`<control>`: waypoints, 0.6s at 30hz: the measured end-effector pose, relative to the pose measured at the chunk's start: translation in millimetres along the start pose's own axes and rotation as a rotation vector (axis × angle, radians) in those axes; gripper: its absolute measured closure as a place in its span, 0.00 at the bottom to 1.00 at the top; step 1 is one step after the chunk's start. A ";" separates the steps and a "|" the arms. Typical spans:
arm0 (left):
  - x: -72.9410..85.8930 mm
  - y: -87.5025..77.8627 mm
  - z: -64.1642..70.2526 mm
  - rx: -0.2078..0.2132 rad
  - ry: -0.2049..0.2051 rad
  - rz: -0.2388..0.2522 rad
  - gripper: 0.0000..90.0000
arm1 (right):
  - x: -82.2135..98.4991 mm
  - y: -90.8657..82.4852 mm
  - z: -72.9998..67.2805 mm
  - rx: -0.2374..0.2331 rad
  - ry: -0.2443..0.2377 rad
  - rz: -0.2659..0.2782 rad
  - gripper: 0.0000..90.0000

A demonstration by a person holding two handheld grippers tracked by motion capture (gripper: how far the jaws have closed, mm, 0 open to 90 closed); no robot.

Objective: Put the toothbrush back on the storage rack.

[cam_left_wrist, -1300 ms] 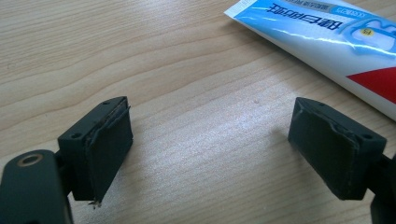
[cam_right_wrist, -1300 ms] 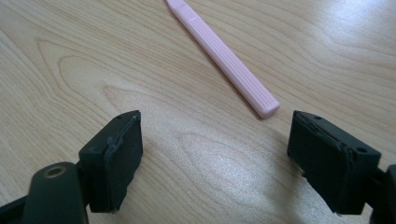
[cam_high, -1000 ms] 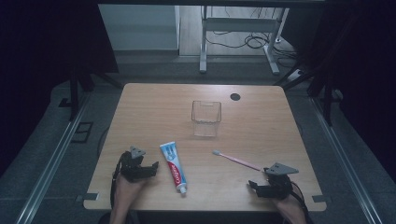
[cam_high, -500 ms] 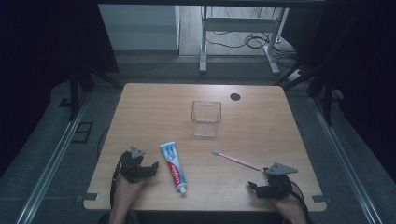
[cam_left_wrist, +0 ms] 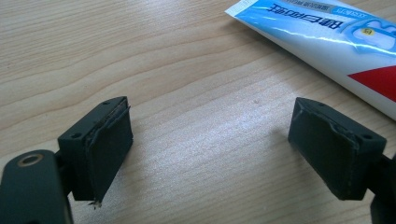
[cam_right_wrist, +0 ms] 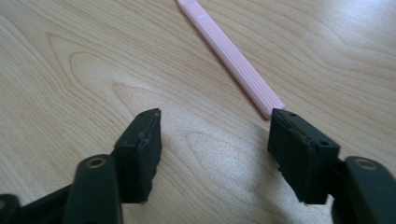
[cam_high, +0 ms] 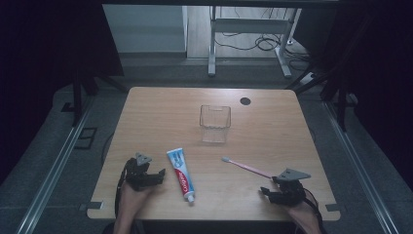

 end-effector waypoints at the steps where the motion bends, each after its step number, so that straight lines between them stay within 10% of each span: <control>1: 0.0 0.0 -0.1 0.000 0.001 0.000 0.15 | -0.5 -0.6 0.3 -0.005 0.002 -0.004 0.44; 18: -0.1 0.1 -0.2 -0.001 0.003 0.001 0.15 | -17.1 -9.6 3.7 -0.016 -0.027 -0.073 0.80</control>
Point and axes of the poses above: each handheld gripper's, and its own axes: y roughly forward along the jaws, x roughly out of its underside, z roughly to its right, the point moved 7 cm from there along y, roughly forward along the jaws, and after that the axes turned 12 degrees about -x, right-handed, at the moved point
